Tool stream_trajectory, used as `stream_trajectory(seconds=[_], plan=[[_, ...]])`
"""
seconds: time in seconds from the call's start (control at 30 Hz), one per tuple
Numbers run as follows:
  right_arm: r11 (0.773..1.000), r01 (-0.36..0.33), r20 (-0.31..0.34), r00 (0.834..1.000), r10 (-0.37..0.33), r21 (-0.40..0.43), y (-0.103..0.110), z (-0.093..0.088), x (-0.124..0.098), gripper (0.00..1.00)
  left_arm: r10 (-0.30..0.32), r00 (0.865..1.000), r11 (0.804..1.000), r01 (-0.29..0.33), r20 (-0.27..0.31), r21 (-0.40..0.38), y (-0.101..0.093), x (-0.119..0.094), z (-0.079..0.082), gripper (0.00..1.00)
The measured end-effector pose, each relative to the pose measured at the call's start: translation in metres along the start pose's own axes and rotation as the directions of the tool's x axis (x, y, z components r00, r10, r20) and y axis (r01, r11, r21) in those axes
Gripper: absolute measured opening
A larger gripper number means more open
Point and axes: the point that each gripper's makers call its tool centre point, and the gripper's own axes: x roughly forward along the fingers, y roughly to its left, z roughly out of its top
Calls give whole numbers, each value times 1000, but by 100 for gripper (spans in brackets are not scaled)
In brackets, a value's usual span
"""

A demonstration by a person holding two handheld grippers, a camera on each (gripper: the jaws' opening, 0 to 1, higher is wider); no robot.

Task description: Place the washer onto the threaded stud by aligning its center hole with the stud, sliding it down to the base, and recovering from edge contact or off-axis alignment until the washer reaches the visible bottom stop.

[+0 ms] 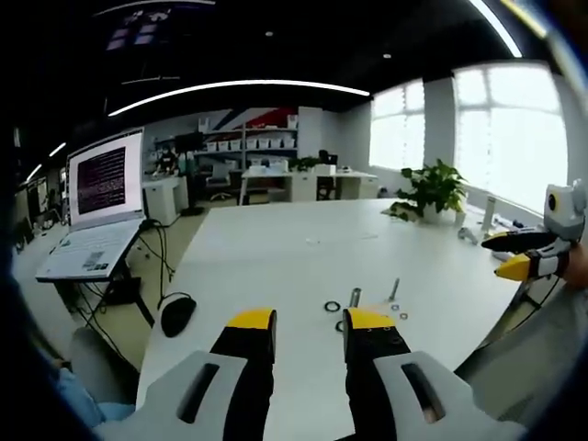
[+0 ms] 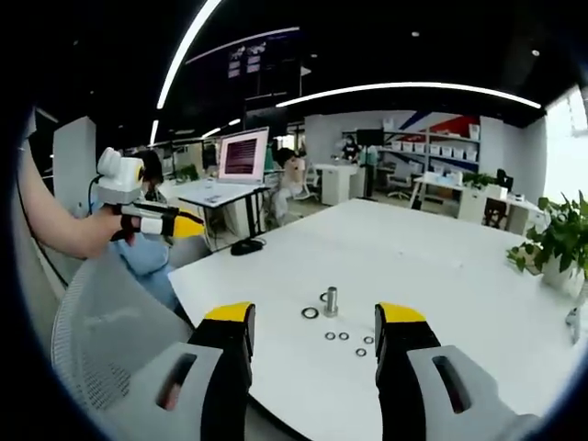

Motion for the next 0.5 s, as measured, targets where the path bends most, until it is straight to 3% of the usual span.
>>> stream_trajectory(seconds=[0.23, 0.5], plan=[[1000, 15, 24, 1000, -15, 17, -5, 5, -1, 55, 16, 1000, 1000, -16, 6, -9, 5, -2, 1, 28], [1000, 16, -4, 1000, -16, 0, -3, -1, 2, 56, 15, 1000, 1000, -15, 16, -11, 6, -3, 2, 27]])
